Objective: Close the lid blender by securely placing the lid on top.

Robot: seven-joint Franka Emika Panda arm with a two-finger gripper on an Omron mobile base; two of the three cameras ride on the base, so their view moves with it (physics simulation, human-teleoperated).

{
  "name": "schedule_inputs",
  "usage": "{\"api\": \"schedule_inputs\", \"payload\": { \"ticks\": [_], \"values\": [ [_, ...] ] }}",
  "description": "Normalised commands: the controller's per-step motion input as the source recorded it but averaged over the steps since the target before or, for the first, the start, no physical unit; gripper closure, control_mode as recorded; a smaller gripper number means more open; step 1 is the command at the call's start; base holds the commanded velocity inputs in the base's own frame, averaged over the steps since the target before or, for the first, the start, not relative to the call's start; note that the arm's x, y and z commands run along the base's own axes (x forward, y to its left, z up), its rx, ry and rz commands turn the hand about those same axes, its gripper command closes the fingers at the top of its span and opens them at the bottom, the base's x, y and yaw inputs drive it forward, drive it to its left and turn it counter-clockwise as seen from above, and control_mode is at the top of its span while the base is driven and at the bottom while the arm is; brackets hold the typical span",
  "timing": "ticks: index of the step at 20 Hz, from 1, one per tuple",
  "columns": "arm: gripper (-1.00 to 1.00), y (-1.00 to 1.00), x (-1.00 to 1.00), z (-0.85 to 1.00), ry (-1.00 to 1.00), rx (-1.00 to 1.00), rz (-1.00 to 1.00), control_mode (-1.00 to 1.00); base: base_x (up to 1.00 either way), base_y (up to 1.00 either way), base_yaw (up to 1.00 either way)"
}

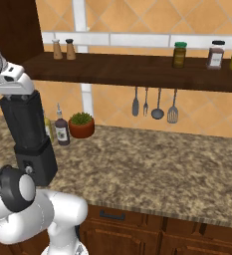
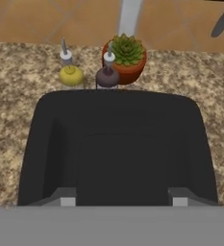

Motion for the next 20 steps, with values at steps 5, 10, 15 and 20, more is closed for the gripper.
{"api": "schedule_inputs", "payload": {
  "ticks": [5,10,15,20],
  "values": [
    [1.0,0.0,0.0,-0.01,0.09,0.0,0.0,-1.0,0.0,0.0,0.0],
    [1.0,0.0,0.0,-0.2,0.0,-0.01,0.0,-1.0,0.0,0.0,0.0],
    [-1.0,0.0,0.0,-0.02,0.0,0.0,0.0,-1.0,0.0,0.0,0.0],
    [-1.0,0.0,0.0,0.0,0.0,0.0,0.0,-1.0,0.0,0.0,0.0]
  ]
}}
